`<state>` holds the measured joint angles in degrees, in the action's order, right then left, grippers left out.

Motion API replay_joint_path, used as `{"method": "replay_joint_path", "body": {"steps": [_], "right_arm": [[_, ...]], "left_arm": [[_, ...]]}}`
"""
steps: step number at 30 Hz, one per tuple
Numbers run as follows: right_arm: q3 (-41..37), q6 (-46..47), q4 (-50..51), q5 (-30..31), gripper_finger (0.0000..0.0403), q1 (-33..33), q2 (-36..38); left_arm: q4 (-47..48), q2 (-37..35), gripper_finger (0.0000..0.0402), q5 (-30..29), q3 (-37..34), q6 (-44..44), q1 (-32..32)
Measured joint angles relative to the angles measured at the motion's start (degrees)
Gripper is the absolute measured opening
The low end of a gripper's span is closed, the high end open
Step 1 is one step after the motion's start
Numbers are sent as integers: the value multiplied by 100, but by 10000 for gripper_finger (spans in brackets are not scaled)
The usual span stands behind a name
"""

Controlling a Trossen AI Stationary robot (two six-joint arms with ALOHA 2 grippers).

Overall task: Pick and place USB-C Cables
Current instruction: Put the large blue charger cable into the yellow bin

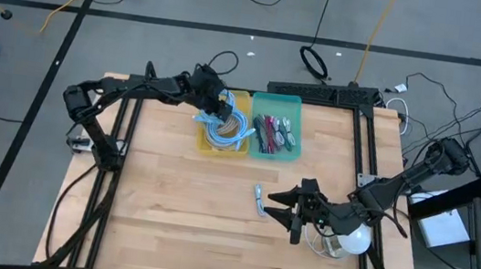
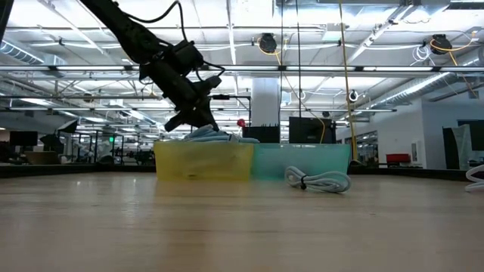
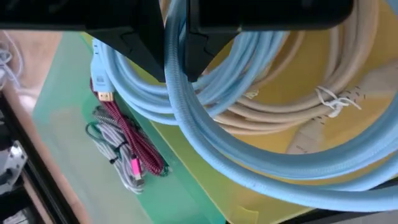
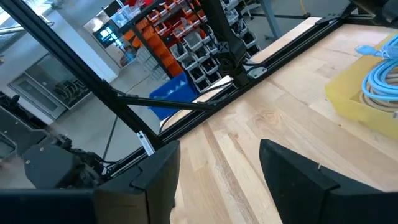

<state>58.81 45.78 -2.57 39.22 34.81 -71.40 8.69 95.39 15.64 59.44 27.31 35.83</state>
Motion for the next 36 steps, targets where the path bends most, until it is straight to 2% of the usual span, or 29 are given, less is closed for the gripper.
{"method": "replay_joint_path", "body": {"steps": [14,23,28,36], "right_arm": [[0,-83,0,-2,212,0,0],[0,-85,-2,-2,212,0,0],[0,-205,-165,-2,212,0,0],[0,-276,-323,19,212,-70,-2]], "left_arm": [[-599,555,29,547,2,138,-172],[-621,582,41,356,2,261,-182],[-489,279,55,369,-7,222,-172],[-146,-816,61,112,-7,-41,0]]}}
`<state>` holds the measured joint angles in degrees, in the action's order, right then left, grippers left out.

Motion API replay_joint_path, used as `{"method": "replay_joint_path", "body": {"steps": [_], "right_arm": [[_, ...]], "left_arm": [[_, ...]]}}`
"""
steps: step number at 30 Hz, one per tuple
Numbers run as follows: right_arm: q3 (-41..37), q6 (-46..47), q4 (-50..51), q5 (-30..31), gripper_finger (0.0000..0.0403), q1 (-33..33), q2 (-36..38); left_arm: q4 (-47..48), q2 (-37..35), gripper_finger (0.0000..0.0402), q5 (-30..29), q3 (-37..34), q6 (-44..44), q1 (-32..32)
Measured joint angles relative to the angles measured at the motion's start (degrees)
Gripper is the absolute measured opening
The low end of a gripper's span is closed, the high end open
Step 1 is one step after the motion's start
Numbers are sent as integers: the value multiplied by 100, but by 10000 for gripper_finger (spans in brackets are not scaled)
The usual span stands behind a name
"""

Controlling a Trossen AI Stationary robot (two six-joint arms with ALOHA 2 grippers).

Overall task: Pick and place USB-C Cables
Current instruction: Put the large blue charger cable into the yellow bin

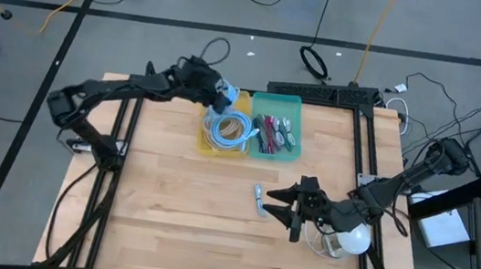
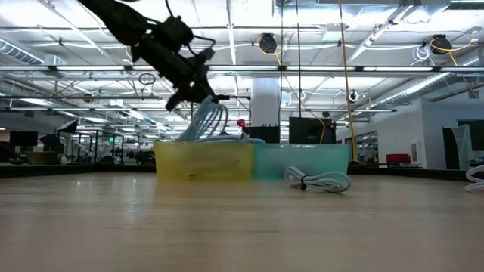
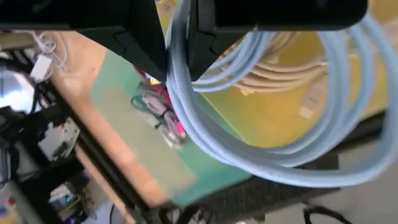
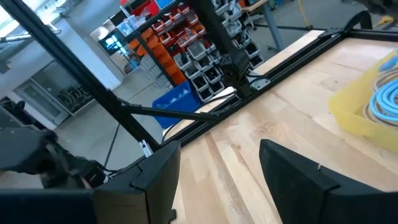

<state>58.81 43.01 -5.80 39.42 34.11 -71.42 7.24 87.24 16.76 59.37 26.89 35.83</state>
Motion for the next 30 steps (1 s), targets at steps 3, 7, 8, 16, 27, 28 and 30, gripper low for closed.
{"method": "replay_joint_path", "body": {"steps": [3,7,8,16,27,28,30], "right_arm": [[0,73,0,-15,212,-42,0],[0,105,-2,-19,212,-39,0],[0,116,-2,-20,212,-39,0],[0,128,-4,-17,212,-39,0],[0,130,-2,-19,212,-39,0],[0,129,-2,-19,212,-39,0],[0,130,-2,-19,212,-39,0]], "left_arm": [[412,-278,61,-15,7,-25,105],[1039,-369,59,-176,7,-207,127],[1126,-363,53,-176,7,-279,119],[715,-48,27,-219,7,-267,-193],[499,686,26,-329,9,-242,-290],[458,756,28,-321,9,-241,-291],[381,863,26,-307,9,-239,-292]]}}
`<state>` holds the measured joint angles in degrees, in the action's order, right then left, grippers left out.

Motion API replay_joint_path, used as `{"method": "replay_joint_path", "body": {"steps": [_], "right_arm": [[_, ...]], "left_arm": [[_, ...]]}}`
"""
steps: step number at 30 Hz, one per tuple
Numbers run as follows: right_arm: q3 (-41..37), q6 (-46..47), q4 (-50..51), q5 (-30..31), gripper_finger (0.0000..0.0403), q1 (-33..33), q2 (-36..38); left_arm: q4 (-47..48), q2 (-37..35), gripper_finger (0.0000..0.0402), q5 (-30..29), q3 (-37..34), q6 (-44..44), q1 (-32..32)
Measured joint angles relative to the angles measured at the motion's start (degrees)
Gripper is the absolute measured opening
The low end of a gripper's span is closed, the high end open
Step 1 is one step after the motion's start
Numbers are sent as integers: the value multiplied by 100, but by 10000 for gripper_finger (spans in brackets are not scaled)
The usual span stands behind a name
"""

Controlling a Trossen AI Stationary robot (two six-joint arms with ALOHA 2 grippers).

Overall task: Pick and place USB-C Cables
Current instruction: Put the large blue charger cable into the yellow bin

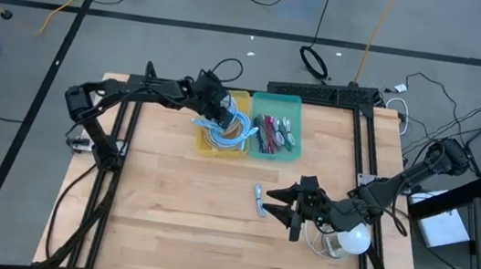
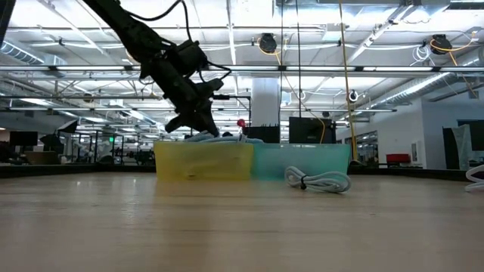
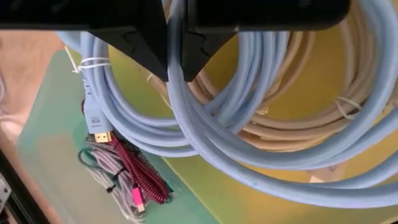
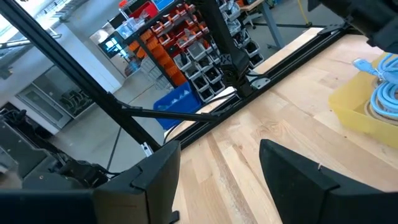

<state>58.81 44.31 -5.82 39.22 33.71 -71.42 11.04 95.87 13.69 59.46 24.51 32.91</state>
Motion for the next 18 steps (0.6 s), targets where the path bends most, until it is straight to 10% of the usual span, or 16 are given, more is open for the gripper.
{"method": "replay_joint_path", "body": {"steps": [7,18], "right_arm": [[0,-17,3,-6,212,0,0],[0,-107,48,-24,212,0,0]], "left_arm": [[-185,61,23,-36,0,-16,14],[250,40,181,-31,0,164,48]]}}
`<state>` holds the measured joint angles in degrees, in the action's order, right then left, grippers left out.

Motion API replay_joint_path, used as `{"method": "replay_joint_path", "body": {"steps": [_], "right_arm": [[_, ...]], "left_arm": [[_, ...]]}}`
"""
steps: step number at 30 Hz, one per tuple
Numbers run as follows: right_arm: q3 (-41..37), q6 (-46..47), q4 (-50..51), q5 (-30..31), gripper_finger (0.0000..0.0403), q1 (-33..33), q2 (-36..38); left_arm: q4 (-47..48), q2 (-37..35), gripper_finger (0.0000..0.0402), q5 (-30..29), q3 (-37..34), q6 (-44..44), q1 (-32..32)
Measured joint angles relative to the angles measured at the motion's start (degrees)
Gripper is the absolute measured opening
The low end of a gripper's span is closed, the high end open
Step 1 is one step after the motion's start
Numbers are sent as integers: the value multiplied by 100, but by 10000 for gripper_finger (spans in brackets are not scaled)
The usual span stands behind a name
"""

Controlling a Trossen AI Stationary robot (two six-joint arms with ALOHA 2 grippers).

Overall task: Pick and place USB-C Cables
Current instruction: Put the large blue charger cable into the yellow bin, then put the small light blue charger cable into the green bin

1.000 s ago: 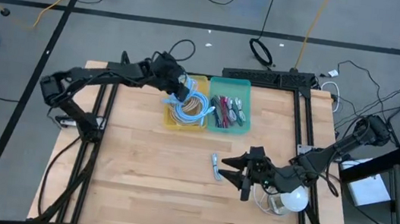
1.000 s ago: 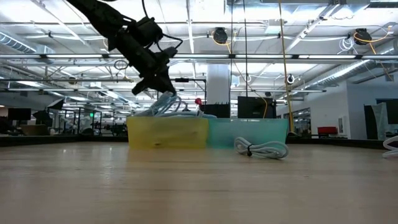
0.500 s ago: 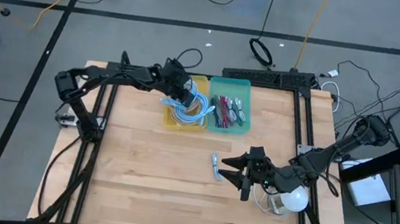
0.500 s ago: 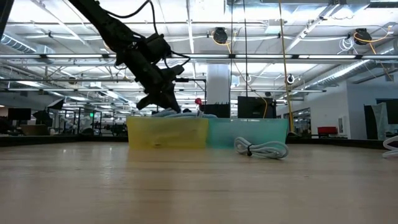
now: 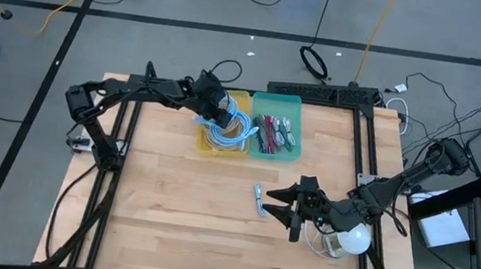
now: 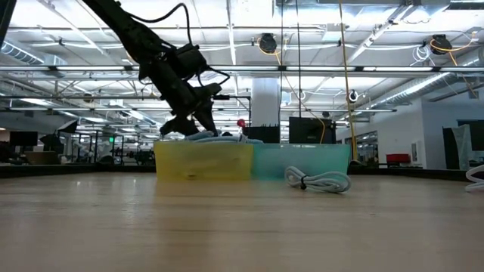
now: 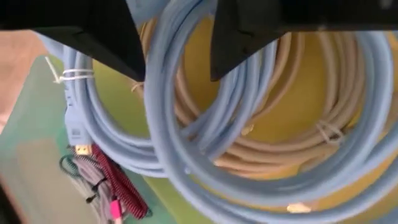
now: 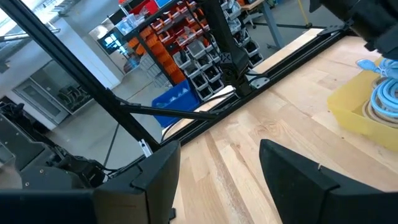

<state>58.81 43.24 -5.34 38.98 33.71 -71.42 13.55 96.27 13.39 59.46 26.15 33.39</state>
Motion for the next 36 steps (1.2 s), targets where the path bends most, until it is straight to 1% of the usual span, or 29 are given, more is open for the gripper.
{"method": "replay_joint_path", "body": {"steps": [3,5,9,12,14,16,18,20,21,23,25,26,29,31,33,36], "right_arm": [[0,0,2,-2,212,0,0],[0,10,1,-2,212,0,0],[0,48,2,-2,212,0,0],[4,121,59,-15,212,0,0],[6,301,378,-65,212,0,0],[7,743,1093,-203,212,-21,2],[7,1404,2150,-300,212,-32,-69],[7,2267,3258,-412,212,-108,-268],[4,2709,3786,-613,212,-196,-409],[-5,3287,4305,-1247,212,-469,-778],[-4,3387,4132,-1817,212,-748,-1211],[-6,3316,3866,-1975,212,-862,-1408],[7,2961,2692,-2270,212,-1154,-1977],[9,2810,2229,-2452,212,-1360,-2304],[7,2637,2085,-2598,212,-1534,-2571],[3,2332,2123,-2798,212,-1715,-2826]], "left_arm": [[367,-109,211,-23,80,-39,2],[610,-227,224,-217,294,-222,0],[1250,-614,233,-629,906,-584,2],[1585,-868,234,-603,1466,-620,2],[1763,-1054,234,-453,1787,-562,-90],[1920,-1261,234,-330,1990,-544,-355],[2019,-1509,234,-304,2063,-520,-759],[2259,-1690,234,-383,2061,-506,-1285],[2367,-1760,234,-542,2062,-479,-1580],[2841,-1868,234,-977,2052,-394,-2232],[3100,-1886,234,-1472,2052,-184,-2942],[3234,-1884,234,-1729,2055,-77,-3283],[3558,-1855,234,-2536,2048,385,-4217],[3662,-1827,233,-3089,2048,781,-4731],[3765,-1810,229,-3498,2048,1205,-5171],[3770,-1817,217,-4017,2048,1807,-5777]]}}
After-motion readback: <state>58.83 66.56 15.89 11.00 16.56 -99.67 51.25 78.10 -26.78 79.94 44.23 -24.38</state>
